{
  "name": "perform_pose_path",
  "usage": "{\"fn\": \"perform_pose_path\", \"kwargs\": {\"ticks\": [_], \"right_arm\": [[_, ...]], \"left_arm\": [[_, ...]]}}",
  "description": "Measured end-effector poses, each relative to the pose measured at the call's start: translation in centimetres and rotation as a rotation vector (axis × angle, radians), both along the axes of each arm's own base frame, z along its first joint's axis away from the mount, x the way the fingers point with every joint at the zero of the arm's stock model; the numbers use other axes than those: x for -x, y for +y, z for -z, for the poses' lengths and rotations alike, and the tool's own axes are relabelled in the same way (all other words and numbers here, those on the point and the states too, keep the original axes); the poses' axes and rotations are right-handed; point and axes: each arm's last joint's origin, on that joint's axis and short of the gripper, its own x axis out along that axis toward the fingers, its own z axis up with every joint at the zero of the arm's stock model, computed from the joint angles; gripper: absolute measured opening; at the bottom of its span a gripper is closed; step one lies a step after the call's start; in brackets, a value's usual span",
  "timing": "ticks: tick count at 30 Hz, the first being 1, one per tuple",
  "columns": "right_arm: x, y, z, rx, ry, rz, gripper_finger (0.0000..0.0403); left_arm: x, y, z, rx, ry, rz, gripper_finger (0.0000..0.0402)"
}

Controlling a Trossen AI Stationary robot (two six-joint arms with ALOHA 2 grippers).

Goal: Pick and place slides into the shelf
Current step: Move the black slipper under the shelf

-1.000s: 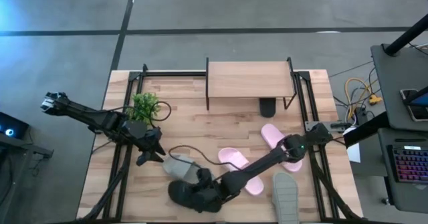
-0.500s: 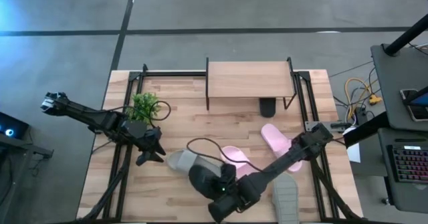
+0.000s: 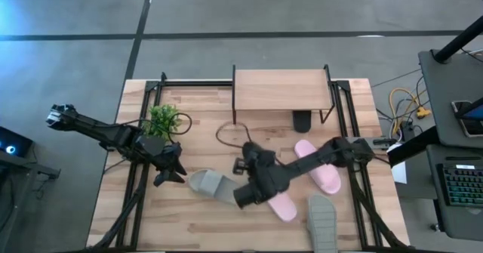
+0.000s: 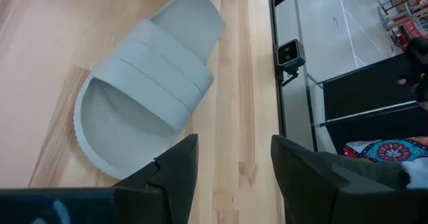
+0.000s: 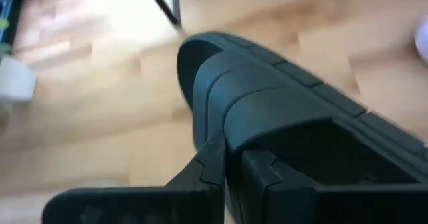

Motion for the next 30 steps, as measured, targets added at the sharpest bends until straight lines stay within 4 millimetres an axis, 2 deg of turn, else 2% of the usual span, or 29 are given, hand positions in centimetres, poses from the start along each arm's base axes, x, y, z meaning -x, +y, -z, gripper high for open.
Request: {"fn": "perform_pose_path", "kwargs": {"ticks": [4, 8, 16, 21, 26, 30], "right_arm": [[-0.4, -2.2, 0.8, 0.03, 0.058, 0.028, 0.0013], [-0.6, -4.1, 2.5, 0.032, 0.106, 0.071, 0.0013], [-1.1, -5.5, 5.4, 0.022, 0.153, 0.003, 0.0013], [1.0, -6.6, 5.7, 0.038, 0.122, 0.093, 0.0013], [3.3, -7.2, 5.1, 0.042, -0.007, 0.096, 0.0013], [5.5, -8.1, 5.5, 0.005, -0.144, 0.146, 0.0013]], "left_arm": [[0.0, 0.0, 0.0, 0.0, -0.001, 0.0, 0.0173], [-0.1, 0.0, 0.1, -0.003, 0.01, 0.0, 0.0173], [-0.3, -0.1, 0.4, 0.0, 0.034, -0.008, 0.0173], [-0.4, -0.1, 0.4, 0.007, 0.04, -0.014, 0.0173], [-0.4, -0.1, 0.4, 0.006, 0.043, -0.014, 0.0173], [-0.5, -0.1, 0.5, 0.0, 0.045, -0.011, 0.0173]]}}
